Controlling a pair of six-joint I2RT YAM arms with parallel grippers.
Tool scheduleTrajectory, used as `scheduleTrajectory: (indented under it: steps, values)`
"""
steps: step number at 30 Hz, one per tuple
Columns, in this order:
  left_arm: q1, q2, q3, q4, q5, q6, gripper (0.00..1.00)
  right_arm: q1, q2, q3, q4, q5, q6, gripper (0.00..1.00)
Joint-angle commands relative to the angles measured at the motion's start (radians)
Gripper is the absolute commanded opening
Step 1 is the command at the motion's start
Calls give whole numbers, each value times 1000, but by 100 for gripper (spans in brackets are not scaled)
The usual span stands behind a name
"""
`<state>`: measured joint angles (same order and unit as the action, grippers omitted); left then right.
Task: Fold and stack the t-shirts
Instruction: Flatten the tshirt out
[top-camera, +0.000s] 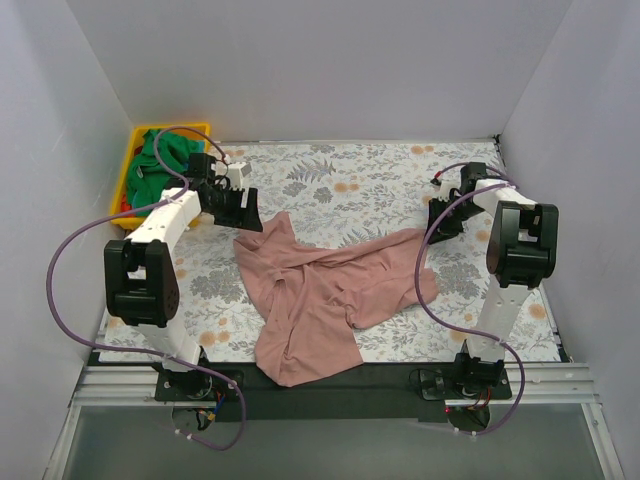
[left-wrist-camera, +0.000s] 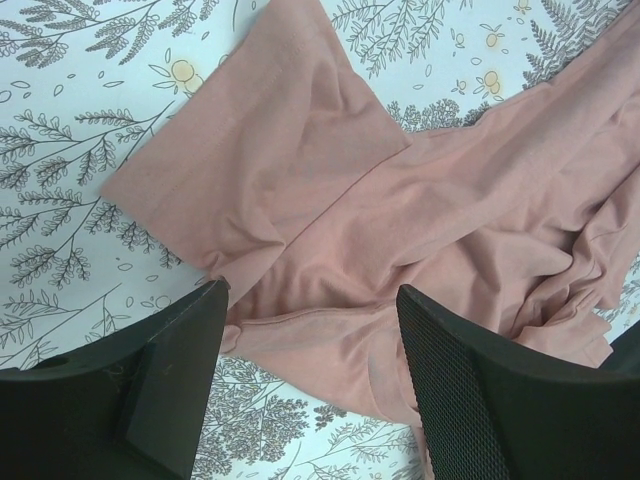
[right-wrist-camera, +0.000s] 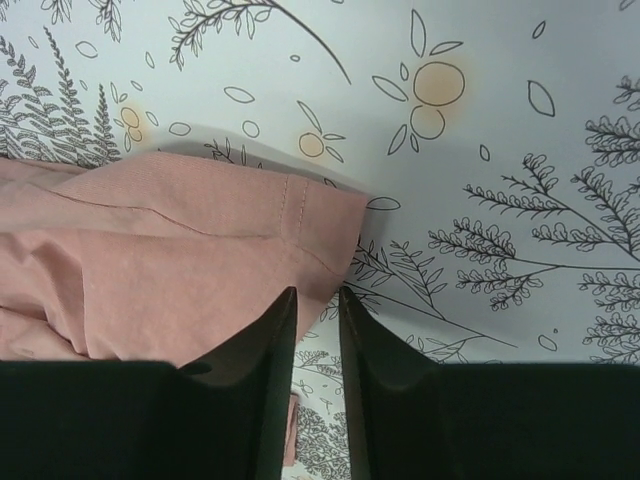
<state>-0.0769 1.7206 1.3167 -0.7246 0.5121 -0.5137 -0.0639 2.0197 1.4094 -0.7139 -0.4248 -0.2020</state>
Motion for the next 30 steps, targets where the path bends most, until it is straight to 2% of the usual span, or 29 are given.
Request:
scheduleTrajectory:
  steps: [1, 5, 9, 20, 24, 30]
  values:
    - [11, -16, -5, 19, -6, 1, 68, 4, 17, -1, 24, -28, 16, 28]
    - [17, -6, -14, 22, -10, 1, 68, 4, 1, -1, 22, -35, 13, 20]
    - [20, -1, -17, 22, -11, 1, 68, 4, -6, 14, 22, -34, 7, 2]
    - [38, -1, -17, 36, -14, -9, 67, -14, -131, -1, 50, -52, -10, 1]
    - [51, 10, -8, 42, -21, -19, 65, -30, -208, -12, 57, -66, -23, 1]
    - [57, 46, -5, 67, -63, -36, 60, -39, -233, -39, 57, -35, -51, 1]
